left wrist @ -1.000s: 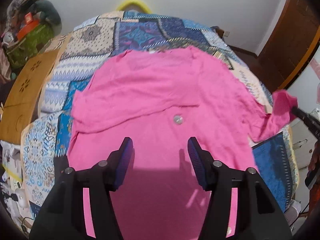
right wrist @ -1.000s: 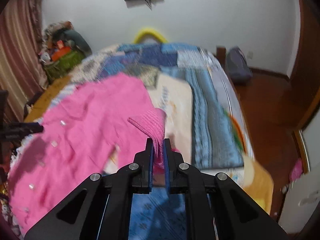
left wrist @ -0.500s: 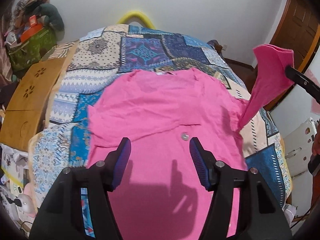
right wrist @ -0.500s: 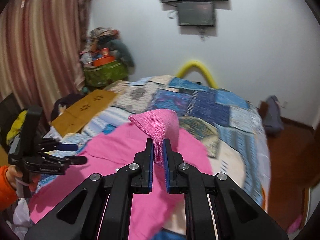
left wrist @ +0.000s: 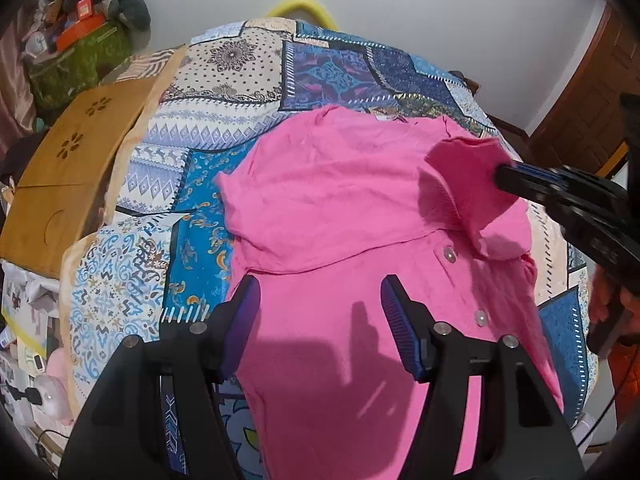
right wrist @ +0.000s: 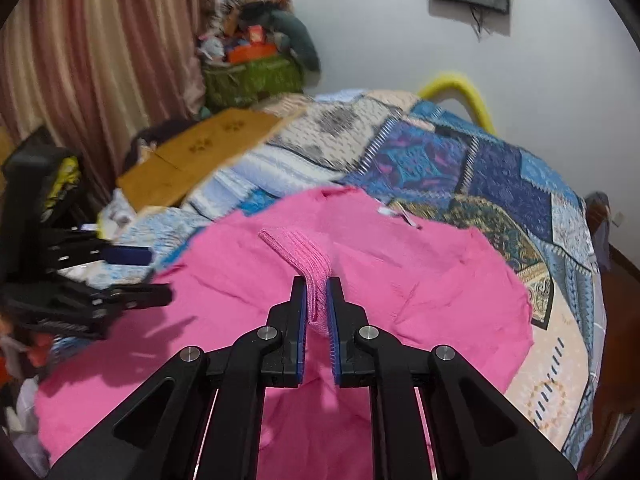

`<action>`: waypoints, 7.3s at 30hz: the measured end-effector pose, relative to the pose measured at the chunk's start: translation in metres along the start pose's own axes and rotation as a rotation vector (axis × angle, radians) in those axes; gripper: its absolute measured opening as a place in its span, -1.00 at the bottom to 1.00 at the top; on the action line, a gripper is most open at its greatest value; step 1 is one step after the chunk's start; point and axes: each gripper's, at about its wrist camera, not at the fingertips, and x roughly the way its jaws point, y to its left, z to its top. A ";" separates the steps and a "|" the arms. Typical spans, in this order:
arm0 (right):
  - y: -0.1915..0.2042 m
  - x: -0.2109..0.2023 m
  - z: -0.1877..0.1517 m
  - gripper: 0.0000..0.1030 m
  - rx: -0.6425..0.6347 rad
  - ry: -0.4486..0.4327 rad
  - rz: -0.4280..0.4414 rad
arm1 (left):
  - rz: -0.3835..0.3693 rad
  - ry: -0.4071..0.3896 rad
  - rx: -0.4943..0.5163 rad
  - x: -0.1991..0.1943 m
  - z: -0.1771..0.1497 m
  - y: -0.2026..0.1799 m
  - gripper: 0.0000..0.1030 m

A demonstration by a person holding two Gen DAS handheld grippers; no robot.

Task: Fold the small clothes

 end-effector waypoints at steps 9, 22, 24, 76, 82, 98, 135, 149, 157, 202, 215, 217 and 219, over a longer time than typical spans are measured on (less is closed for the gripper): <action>-0.035 -0.020 -0.010 -0.28 0.058 -0.006 -0.082 | -0.011 -0.012 0.121 0.024 0.037 -0.038 0.20; -0.080 -0.021 -0.074 -0.22 0.120 0.120 -0.086 | 0.032 -0.107 0.460 0.062 0.069 -0.119 -0.08; -0.084 -0.015 -0.078 -0.22 0.141 0.133 -0.072 | -0.011 -0.094 0.485 0.068 0.073 -0.129 -0.59; -0.104 0.002 -0.097 -0.22 0.231 0.122 0.009 | 0.017 -0.121 0.308 0.047 0.105 -0.108 -0.80; -0.106 0.000 -0.093 -0.22 0.248 0.128 0.006 | -0.012 -0.107 0.202 0.028 0.088 -0.072 -0.80; -0.105 -0.004 -0.095 -0.22 0.276 0.147 -0.015 | -0.132 -0.126 0.200 0.019 0.120 -0.127 -0.79; -0.101 0.001 -0.098 -0.18 0.268 0.157 -0.021 | -0.144 -0.055 0.223 0.024 0.094 -0.113 -1.00; -0.099 0.002 -0.101 -0.13 0.247 0.146 -0.021 | -0.177 0.111 0.045 0.106 0.081 -0.092 -0.41; -0.098 0.002 -0.102 -0.09 0.242 0.137 -0.019 | -0.144 0.067 0.078 0.108 0.092 -0.102 -0.85; -0.088 0.025 -0.075 -0.09 0.130 0.166 -0.134 | 0.026 0.062 0.041 0.080 0.051 0.011 -0.19; -0.078 -0.014 -0.085 0.08 0.120 0.168 -0.172 | 0.111 0.010 0.026 0.042 0.043 0.047 0.02; -0.063 0.000 -0.089 0.14 0.067 0.202 -0.183 | 0.108 0.025 0.008 0.042 0.034 0.053 0.02; -0.054 0.012 -0.093 0.13 0.024 0.225 -0.220 | 0.097 0.041 -0.004 0.042 0.025 0.057 0.02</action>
